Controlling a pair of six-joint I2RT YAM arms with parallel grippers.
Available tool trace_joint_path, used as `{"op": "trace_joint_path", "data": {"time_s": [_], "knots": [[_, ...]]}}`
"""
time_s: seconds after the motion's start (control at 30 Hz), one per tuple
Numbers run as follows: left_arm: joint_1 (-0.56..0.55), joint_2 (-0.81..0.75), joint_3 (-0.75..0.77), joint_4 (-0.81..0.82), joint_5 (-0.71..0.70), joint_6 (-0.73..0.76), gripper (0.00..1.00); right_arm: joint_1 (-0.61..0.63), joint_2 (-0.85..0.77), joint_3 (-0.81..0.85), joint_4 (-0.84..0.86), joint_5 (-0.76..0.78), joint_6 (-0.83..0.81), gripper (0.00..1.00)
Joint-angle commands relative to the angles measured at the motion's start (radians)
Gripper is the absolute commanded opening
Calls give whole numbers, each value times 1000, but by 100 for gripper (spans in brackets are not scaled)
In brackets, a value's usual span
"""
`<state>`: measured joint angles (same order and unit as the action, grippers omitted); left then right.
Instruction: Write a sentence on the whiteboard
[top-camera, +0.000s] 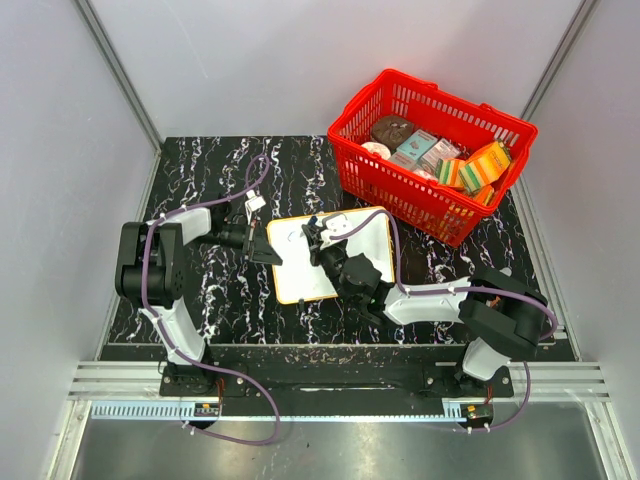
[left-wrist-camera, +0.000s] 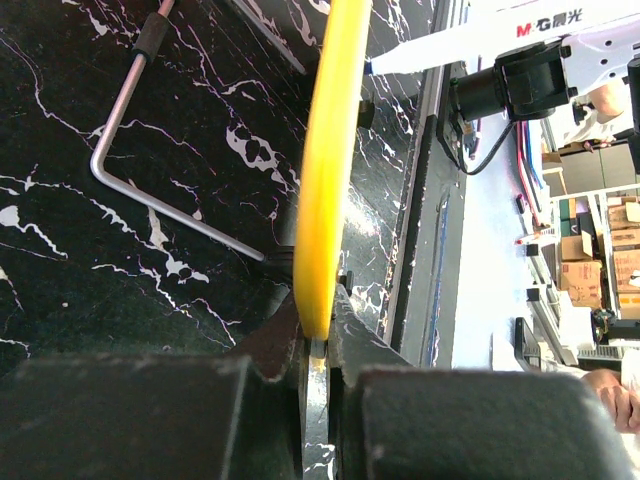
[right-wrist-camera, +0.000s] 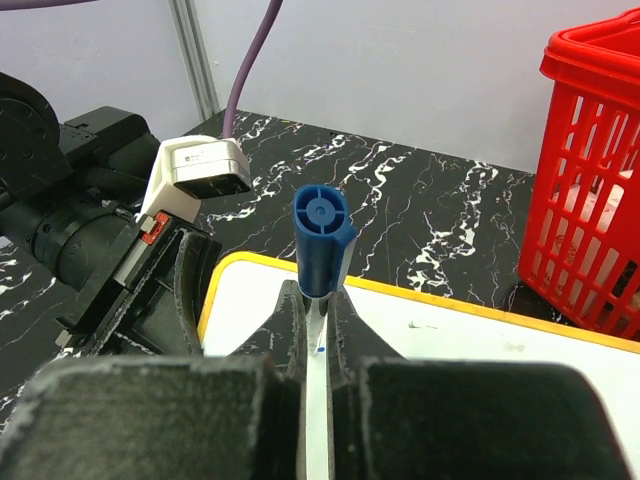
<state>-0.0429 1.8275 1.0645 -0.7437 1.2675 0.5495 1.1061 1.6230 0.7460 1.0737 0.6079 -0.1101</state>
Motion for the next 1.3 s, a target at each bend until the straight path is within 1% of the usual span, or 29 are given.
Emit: {"op": "trace_joint_path", "data": {"time_s": [0.0, 0.3, 0.6, 0.87, 1.27], "knots": [[-11, 23, 18, -3, -129, 53, 0, -6, -5, -8, -9, -11, 36, 0], [-11, 23, 20, -3, -128, 52, 0, -5, -25, -34, -21, -7, 52, 0], [-11, 23, 20, -3, -129, 50, 0, -5, -41, -46, -11, 46, 32, 0], [-11, 23, 18, -3, -129, 52, 0, -6, -14, -10, 20, 111, 6, 0], [-11, 21, 18, -3, -126, 52, 0, -9, 12, 29, 49, 110, -14, 0]]}}
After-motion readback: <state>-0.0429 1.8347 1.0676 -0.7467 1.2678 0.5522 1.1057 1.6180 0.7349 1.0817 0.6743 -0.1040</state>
